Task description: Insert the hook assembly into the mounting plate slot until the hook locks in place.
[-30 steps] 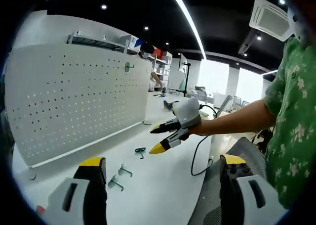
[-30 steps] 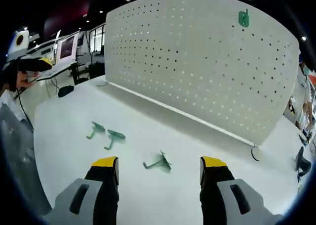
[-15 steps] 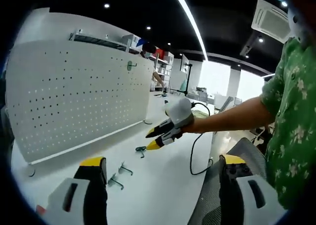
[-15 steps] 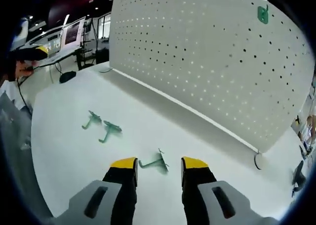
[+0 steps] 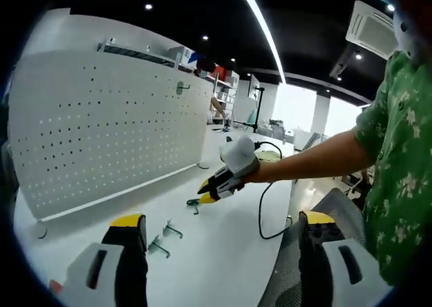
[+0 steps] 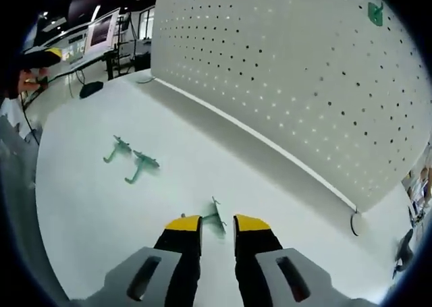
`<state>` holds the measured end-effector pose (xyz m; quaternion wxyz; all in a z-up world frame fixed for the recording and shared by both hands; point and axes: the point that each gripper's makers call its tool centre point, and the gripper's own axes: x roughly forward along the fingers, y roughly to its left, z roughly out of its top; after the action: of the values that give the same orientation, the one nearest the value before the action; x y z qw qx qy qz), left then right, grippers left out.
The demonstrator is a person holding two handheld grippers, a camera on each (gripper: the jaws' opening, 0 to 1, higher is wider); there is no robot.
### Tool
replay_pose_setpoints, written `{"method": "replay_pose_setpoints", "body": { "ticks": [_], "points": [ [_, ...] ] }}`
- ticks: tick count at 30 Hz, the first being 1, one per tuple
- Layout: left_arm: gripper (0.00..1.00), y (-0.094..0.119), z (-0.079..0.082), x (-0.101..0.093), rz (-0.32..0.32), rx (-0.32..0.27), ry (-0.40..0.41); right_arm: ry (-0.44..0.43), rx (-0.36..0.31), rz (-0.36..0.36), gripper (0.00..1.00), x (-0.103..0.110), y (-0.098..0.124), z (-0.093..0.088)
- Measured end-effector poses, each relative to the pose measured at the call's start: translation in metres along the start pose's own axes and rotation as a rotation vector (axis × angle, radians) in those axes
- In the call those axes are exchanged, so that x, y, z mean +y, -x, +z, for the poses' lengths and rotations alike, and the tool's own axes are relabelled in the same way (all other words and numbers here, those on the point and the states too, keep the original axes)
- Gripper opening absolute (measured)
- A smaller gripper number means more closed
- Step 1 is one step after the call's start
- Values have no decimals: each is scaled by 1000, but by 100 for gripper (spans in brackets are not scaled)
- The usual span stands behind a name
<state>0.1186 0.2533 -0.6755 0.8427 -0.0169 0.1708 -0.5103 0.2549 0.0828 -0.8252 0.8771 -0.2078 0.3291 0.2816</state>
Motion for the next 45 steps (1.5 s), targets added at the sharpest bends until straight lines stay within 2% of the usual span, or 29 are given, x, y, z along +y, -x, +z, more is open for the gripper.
{"method": "replay_pose_setpoints", "body": {
  "ticks": [11, 31, 38, 45],
  "points": [
    [94, -1, -1, 4, 2, -1, 11, 27, 30, 8, 9, -1, -8, -4],
    [93, 0, -1, 7, 4, -6, 20, 99, 80, 13, 1, -1, -11, -10],
    [93, 1, 0, 7, 6, -6, 18, 106, 80, 7, 0, -3, -11, -11],
    [93, 0, -1, 8, 5, -5, 20, 75, 67, 0, 0, -5, -10, -12]
  ]
}}
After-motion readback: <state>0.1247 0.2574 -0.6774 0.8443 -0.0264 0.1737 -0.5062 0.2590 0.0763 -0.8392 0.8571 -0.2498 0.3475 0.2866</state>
